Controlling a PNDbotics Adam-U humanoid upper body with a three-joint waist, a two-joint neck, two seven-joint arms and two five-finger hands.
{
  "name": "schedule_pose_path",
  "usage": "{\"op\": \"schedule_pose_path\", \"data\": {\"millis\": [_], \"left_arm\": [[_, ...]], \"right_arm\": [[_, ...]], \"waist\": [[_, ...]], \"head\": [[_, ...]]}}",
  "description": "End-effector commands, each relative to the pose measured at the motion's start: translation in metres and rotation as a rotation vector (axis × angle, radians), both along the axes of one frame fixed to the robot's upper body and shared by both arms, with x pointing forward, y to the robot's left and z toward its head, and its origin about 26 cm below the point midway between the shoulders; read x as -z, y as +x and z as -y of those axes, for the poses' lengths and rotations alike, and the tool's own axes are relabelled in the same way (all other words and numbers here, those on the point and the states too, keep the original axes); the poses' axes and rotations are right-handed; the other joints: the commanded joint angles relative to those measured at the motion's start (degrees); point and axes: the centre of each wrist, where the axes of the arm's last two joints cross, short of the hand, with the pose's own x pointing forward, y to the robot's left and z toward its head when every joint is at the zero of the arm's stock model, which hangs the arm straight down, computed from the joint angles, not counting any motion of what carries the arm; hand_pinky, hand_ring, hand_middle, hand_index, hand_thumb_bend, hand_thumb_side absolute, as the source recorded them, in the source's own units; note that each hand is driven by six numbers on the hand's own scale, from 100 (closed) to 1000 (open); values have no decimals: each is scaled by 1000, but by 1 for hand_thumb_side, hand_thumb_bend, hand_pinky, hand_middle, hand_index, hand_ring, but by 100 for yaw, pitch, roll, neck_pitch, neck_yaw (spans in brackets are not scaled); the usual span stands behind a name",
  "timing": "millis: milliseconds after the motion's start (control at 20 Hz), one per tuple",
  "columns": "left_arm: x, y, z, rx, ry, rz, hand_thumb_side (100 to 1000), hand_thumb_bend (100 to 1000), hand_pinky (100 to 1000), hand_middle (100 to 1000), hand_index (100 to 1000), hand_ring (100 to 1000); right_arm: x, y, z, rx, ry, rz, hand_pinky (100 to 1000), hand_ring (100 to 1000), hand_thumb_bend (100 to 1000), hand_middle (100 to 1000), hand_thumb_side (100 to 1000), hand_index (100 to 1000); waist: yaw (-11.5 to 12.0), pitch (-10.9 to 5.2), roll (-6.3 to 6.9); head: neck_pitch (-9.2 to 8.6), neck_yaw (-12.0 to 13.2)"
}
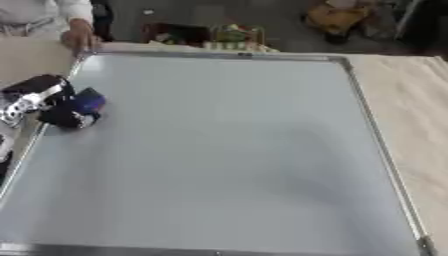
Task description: Wipe the whiteboard clean with a brush.
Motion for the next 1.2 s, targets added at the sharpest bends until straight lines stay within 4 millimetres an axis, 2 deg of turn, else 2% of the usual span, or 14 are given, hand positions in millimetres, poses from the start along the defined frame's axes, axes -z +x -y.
{"op": "schedule_pose_path", "data": {"millis": [50, 300, 500, 700, 1200], "left_arm": [[1, 0, -5, -2, -31, -29, 516, 316, 649, 669, 133, 747], [-1, -1, -6, 7, -45, -46, 540, 356, 656, 678, 133, 754], [-2, -1, -7, 7, -48, -50, 555, 305, 654, 667, 132, 747], [-1, -1, -8, 8, -46, -53, 523, 327, 652, 643, 130, 743], [1, -1, -6, 15, -26, -54, 475, 300, 637, 556, 126, 710]], "right_arm": [[-7, -2, 2, 4, -9, 22, 923, 910, 234, 576, 869, 868], [-7, -2, 2, 6, -7, 20, 923, 910, 235, 576, 865, 869], [-7, -2, 1, 5, -7, 20, 924, 909, 234, 575, 865, 869], [-7, -2, 1, 6, -5, 20, 924, 910, 235, 575, 864, 869], [-8, -2, 1, 4, -1, 27, 924, 909, 233, 575, 867, 869]], "waist": [[-3, -89, -14], [1, -80, -12], [4, -77, -15], [3, -72, -14], [-27, -48, -28]], "head": [[-71, 11], [-66, 9], [-70, 7], [-79, 5], [-93, 19]]}}
